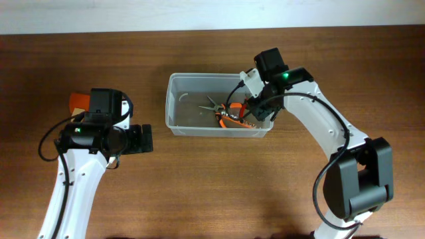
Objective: Pack container
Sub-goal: 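Carry the small pliers into the container and open the gripper, then raise the right arm away from the container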
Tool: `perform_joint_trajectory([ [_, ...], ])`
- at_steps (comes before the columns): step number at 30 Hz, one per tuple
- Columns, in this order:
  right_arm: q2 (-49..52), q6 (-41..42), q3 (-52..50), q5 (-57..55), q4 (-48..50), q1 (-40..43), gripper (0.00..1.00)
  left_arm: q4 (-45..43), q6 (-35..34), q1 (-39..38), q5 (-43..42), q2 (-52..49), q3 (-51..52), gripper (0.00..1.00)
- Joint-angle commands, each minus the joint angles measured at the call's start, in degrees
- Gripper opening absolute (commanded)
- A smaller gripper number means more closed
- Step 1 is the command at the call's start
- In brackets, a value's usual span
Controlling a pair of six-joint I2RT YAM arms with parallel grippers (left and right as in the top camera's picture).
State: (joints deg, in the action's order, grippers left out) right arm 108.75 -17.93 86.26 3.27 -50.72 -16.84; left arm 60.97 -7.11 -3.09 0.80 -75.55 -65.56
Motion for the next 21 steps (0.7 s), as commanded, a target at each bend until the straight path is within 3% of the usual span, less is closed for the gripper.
perform_joint_trajectory([
  [1, 0.7, 1.6, 1.1, 1.5, 0.1, 1.2, 0.04, -0.1, 0.9, 0.1, -0.5, -0.1, -0.1, 0.99],
  [5, 1.1, 2.0, 1.1, 1.5, -0.1, 2.1, 0.05, -0.1, 0.9, 0.1, -0.5, -0.1, -0.1, 0.99],
  [8, 1.3, 2.0, 1.0, 1.5, -0.5, 2.6, 0.17, -0.1, 0.9, 0.1, -0.6, -0.1, -0.1, 0.99],
  [13, 1.3, 1.9, 0.8, 1.4, -1.2, 2.7, 0.27, -0.1, 0.9, 0.1, -0.6, -0.1, -0.1, 0.99],
  [18, 1.3, 1.9, 0.8, 1.5, -1.2, 2.7, 0.27, -0.1, 0.9, 0.1, -0.6, -0.1, -0.1, 0.99],
  [21, 1.2, 1.9, 1.2, 1.5, -0.4, 2.7, 0.34, 0.1, 1.0, 0.1, -0.6, -0.1, -0.7, 0.99],
])
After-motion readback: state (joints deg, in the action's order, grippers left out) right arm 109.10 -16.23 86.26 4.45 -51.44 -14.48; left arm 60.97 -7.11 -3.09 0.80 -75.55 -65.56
